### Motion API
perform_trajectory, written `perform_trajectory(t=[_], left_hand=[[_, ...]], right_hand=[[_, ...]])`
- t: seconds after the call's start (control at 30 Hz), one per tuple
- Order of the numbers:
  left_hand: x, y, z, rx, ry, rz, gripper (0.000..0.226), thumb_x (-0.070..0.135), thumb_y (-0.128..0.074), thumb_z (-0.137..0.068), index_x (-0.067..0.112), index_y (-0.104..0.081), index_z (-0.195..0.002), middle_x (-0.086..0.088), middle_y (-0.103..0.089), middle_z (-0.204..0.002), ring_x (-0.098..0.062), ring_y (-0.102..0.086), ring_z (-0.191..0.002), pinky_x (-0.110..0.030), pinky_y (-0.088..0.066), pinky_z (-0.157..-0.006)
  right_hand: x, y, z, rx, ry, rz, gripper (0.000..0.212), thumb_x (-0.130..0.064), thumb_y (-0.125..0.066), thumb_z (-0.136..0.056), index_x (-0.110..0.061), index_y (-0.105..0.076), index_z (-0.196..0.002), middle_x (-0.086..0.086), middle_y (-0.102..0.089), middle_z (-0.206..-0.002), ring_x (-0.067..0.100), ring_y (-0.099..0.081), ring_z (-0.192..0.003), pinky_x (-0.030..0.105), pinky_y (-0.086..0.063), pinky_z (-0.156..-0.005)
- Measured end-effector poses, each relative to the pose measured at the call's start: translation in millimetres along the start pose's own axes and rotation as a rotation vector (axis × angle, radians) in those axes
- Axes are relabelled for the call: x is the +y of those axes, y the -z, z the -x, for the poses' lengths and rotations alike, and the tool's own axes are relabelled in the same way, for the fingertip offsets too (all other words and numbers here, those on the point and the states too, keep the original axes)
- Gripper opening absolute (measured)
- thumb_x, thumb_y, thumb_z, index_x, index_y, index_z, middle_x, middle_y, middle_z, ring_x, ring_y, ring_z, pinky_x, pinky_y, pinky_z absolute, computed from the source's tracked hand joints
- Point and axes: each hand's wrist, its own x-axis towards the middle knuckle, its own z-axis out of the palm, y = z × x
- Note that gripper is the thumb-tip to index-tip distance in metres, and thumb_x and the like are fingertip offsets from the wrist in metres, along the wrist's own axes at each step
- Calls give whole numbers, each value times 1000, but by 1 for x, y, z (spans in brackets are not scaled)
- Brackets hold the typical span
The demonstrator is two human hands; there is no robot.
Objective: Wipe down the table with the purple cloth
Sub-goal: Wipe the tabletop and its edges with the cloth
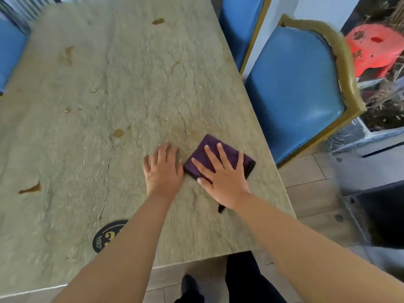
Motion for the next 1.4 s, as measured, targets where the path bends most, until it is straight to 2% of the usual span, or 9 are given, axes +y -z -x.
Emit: perform_trajectory(t=[0.13,0.4,0.53,0.67,0.73,0.9,1.03,1.2,1.4], left_hand=[[-12,-2,-25,-46,173,-38,52,46,-24,-99,38,-20,-150,8,-10,-161,-19,-2,-149,-54,4,-119],[-11,-9,-26,20,346,-35,72,60,-26,-92,29,-8,-154,3,0,-163,-18,11,-149,-49,2,-121],[-11,-10,-26,60,366,-9,80,60,-32,-89,19,-10,-154,1,-9,-162,-16,5,-150,-48,-2,-121],[-13,-10,-26,54,362,-2,80,57,-33,-90,16,-11,-155,-1,-10,-162,-18,2,-150,-49,-6,-121],[-14,-10,-27,42,351,-13,78,58,-30,-89,17,-14,-154,0,-8,-163,-18,4,-150,-50,-6,-121],[-14,-9,-28,36,340,1,78,57,-29,-88,18,-17,-154,1,-7,-163,-18,5,-150,-51,-4,-120],[-14,-8,-29,43,358,-1,77,57,-31,-87,18,-22,-153,1,-13,-162,-18,-1,-150,-50,-7,-120],[-14,-7,-29,60,373,14,73,55,-34,-87,18,-31,-150,2,-23,-159,-17,-8,-150,-50,-13,-119],[-16,-10,-27,64,365,16,71,54,-35,-89,21,-25,-152,4,-16,-161,-16,-2,-150,-50,-9,-120]], right_hand=[[55,13,-42,-30,412,52,50,-62,-16,-93,-57,-14,-142,-13,-4,-160,18,6,-147,65,5,-111],[41,34,-196,-67,-266,-31,56,-63,-11,-94,-49,8,-145,-1,20,-159,28,25,-143,75,5,-102],[-5,24,-191,-64,190,47,56,-64,-13,-93,-52,3,-145,-4,16,-159,26,21,-144,73,10,-104],[37,35,-206,-96,734,85,52,-64,-14,-91,-56,-10,-143,-16,2,-160,13,9,-147,62,3,-113],[58,43,-239,-100,646,60,51,-65,-15,-91,-58,-10,-141,-18,1,-159,8,9,-146,58,4,-115],[6,50,-299,-127,-31,-28,55,-61,-13,-95,-48,1,-146,-4,16,-159,22,22,-144,69,9,-107],[-54,33,-271,-143,361,43,52,-59,-11,-96,-50,4,-145,-6,17,-159,24,23,-144,69,13,-106],[-4,45,-278,-173,888,86,57,-68,-8,-88,-55,-8,-143,-17,4,-158,11,10,-146,50,10,-115],[9,46,-300,-93,124,33,56,-62,-12,-95,-47,3,-147,-7,15,-159,19,17,-146,61,12,-111]])
